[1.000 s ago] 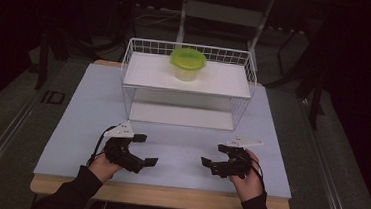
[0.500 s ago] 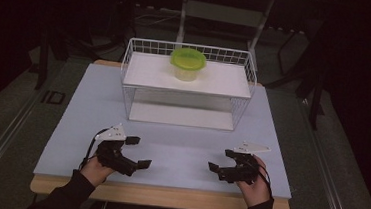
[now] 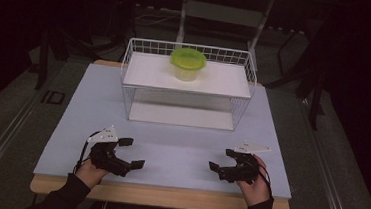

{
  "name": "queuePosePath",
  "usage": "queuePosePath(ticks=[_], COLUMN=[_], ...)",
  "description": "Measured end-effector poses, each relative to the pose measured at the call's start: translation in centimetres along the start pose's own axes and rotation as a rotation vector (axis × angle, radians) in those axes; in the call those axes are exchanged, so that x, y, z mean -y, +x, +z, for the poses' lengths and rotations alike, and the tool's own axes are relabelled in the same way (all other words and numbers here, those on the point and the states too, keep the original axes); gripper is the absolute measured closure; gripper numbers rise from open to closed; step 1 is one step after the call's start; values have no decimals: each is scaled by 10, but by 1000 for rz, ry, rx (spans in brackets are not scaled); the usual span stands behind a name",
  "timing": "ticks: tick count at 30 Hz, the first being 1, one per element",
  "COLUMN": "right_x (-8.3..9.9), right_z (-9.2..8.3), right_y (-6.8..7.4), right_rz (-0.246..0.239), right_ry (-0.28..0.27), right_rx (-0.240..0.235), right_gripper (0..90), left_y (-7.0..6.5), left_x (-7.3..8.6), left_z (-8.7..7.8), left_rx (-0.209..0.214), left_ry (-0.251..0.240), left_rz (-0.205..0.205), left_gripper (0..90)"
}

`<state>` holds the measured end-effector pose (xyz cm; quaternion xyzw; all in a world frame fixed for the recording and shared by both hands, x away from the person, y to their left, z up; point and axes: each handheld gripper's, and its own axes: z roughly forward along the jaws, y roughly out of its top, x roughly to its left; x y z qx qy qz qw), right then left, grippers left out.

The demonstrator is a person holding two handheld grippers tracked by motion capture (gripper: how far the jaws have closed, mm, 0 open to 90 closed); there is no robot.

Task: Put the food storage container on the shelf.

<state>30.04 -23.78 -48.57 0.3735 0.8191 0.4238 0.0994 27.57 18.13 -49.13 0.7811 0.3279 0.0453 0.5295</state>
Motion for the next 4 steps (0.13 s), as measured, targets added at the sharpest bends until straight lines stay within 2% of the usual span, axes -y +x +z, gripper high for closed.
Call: queuePosePath(ticks=[4], right_x=[0], right_z=[0], right_y=[1], right_rz=[-7], right_ry=[-1], right_rx=[3], right_gripper=[141], left_y=[-2], left_x=[1], left_z=[0], left_rx=[0], left_ry=[1], left_rz=[9], left_gripper=[25])
